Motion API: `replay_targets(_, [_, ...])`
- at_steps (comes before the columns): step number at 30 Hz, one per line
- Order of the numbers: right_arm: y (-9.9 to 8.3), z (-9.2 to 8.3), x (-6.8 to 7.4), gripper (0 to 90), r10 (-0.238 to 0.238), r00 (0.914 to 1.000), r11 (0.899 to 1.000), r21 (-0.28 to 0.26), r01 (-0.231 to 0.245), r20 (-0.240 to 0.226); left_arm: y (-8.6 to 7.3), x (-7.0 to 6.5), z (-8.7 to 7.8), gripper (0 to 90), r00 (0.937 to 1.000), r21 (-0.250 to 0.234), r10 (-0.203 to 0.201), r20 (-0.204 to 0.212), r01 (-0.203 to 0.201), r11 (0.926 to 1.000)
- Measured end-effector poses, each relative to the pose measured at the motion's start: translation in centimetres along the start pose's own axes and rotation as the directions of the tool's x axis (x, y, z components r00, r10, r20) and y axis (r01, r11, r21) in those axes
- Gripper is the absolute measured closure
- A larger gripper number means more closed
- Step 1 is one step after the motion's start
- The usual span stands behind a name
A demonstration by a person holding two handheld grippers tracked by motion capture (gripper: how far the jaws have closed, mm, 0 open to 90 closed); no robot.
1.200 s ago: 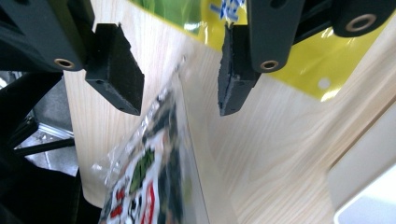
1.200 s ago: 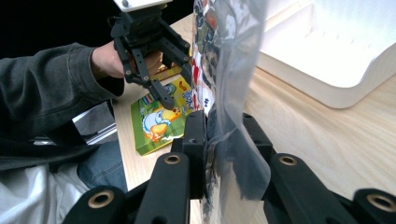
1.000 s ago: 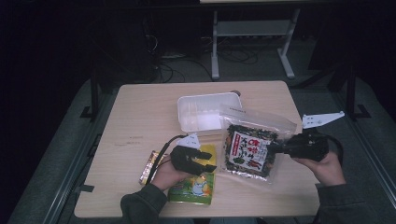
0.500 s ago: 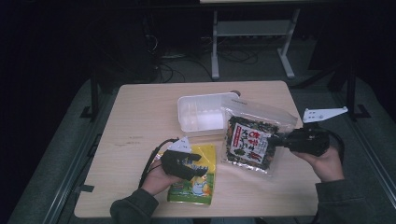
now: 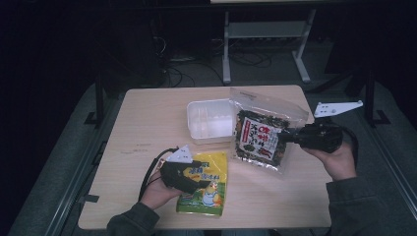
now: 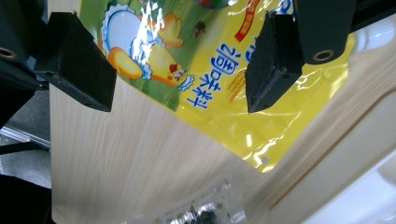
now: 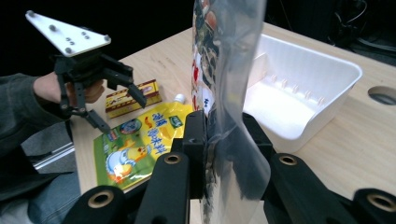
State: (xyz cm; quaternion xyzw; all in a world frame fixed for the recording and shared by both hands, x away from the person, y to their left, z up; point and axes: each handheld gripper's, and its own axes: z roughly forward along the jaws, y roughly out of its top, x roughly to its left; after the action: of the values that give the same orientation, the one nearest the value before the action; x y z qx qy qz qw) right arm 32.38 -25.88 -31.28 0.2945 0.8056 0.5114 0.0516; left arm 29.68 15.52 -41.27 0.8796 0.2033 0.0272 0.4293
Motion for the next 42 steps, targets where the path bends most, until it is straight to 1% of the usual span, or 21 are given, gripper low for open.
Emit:
replay_targets(1, [0.5, 0.3, -0.1, 75.4, -0.010, 0.9999, 1.000, 0.001, 0.009, 0.014, -0.1, 0.0, -0.1, 23.6, 1.0000, -0.001, -0.002, -0.004, 0.002, 1.0000])
replay_targets(5, [1.2, 0.7, -0.3, 75.4, -0.016, 0.9994, 1.000, -0.005, 0.016, 0.031, -0.6, 0.0, -0.8, 23.7, 0.9996, -0.001, -0.005, -0.029, 0.005, 1.0000])
replay_targets(9, [2.7, 1.3, -0.6, 75.4, -0.035, 0.9982, 0.999, -0.012, 0.036, 0.048, -1.5, 0.5, -1.7, 23.7, 0.9981, -0.022, -0.029, -0.053, 0.028, 0.9994])
replay_targets(10, [2.7, 1.3, -0.6, 75.4, -0.035, 0.9982, 0.999, -0.012, 0.036, 0.048, -1.5, 0.5, -1.7, 23.7, 0.9981, -0.022, -0.029, -0.053, 0.028, 0.9994])
replay_targets(13, [3.7, 2.0, -0.9, 75.4, -0.050, 0.9971, 0.999, -0.009, 0.050, 0.058, -2.1, 0.6, -2.1, 23.7, 0.9973, -0.035, -0.042, -0.061, 0.040, 0.9986])
replay_targets(14, [4.4, 2.6, -1.2, 75.4, -0.058, 0.9961, 0.998, -0.005, 0.058, 0.067, -2.2, 0.7, -2.2, 23.7, 0.9972, -0.031, -0.038, -0.064, 0.037, 0.9989])
replay_targets(15, [4.4, 2.6, -1.2, 75.4, -0.058, 0.9961, 0.998, -0.005, 0.058, 0.067, -2.4, 0.7, -2.3, 23.7, 0.9969, -0.035, -0.041, -0.067, 0.039, 0.9986])
replay_targets(16, [5.2, 3.2, -1.5, 75.4, -0.066, 0.9951, 0.998, -0.008, 0.067, 0.074, -2.6, 0.8, -2.5, 23.7, 0.9966, -0.038, -0.045, -0.069, 0.042, 0.9984])
replay_targets(18, [5.4, 3.4, -1.6, 75.5, -0.068, 0.9949, 0.998, -0.008, 0.069, 0.074, -2.7, 0.8, -2.6, 23.7, 0.9962, -0.044, -0.051, -0.071, 0.048, 0.9979])
replay_targets(20, [6.6, 4.3, -1.9, 75.5, -0.075, 0.9928, 0.997, -0.006, 0.076, 0.093, -2.9, 0.9, -2.9, 23.7, 0.9957, -0.054, -0.055, -0.074, 0.051, 0.9972])
replay_targets(22, [6.9, 4.6, -2.0, 75.5, -0.078, 0.9921, 0.997, -0.009, 0.080, 0.098, -3.0, 1.0, -3.0, 23.7, 0.9956, -0.058, -0.060, -0.073, 0.056, 0.9968])
replay_targets(23, [7.6, 5.1, -2.2, 75.5, -0.086, 0.9904, 0.996, -0.008, 0.087, 0.109, -3.2, 1.1, -2.9, 23.6, 0.9951, -0.060, -0.064, -0.075, 0.060, 0.9964])
replay_targets(27, [8.4, 5.7, -2.4, 75.4, -0.093, 0.9875, 0.995, -0.014, 0.095, 0.127, -3.3, 1.1, -2.9, 23.6, 0.9951, -0.060, -0.069, -0.071, 0.064, 0.9961])
replay_targets(29, [9.2, 6.6, -2.8, 75.5, -0.101, 0.9837, 0.994, -0.017, 0.105, 0.149, -3.4, 1.1, -3.0, 23.6, 0.9951, -0.064, -0.073, -0.066, 0.069, 0.9956])
replay_targets(31, [9.3, 6.8, -2.9, 75.4, -0.103, 0.9829, 0.994, -0.020, 0.107, 0.153, -3.4, 1.2, -3.1, 23.6, 0.9950, -0.064, -0.075, -0.066, 0.071, 0.9954])
replay_targets(32, [9.6, 7.3, -3.4, 75.5, -0.091, 0.9826, 0.995, -0.027, 0.097, 0.162, -3.6, 1.2, -3.1, 23.6, 0.9947, -0.067, -0.079, -0.066, 0.075, 0.9950])
replay_targets(33, [9.6, 7.3, -3.4, 75.5, -0.091, 0.9826, 0.995, -0.027, 0.097, 0.162, -3.6, 1.2, -3.1, 23.6, 0.9947, -0.067, -0.079, -0.066, 0.075, 0.9950])
replay_targets(34, [9.8, 8.1, -3.9, 75.5, -0.075, 0.9833, 0.996, -0.037, 0.082, 0.166, -3.7, 1.3, -3.2, 23.6, 0.9943, -0.068, -0.083, -0.067, 0.078, 0.9946])
replay_targets(37, [9.8, 8.6, -4.3, 75.5, -0.069, 0.9839, 0.997, -0.029, 0.075, 0.165, -3.8, 1.4, -3.3, 23.6, 0.9941, -0.068, -0.085, -0.067, 0.081, 0.9944])
replay_targets(41, [9.8, 9.8, -5.0, 75.5, -0.076, 0.9810, 0.997, -0.015, 0.080, 0.178, -3.9, 1.4, -3.4, 23.6, 0.9941, -0.069, -0.085, -0.068, 0.080, 0.9944])
replay_targets(42, [9.8, 10.0, -5.1, 75.5, -0.086, 0.9796, 0.996, -0.013, 0.090, 0.181, -3.9, 1.4, -3.4, 23.6, 0.9940, -0.071, -0.086, -0.068, 0.081, 0.9942])
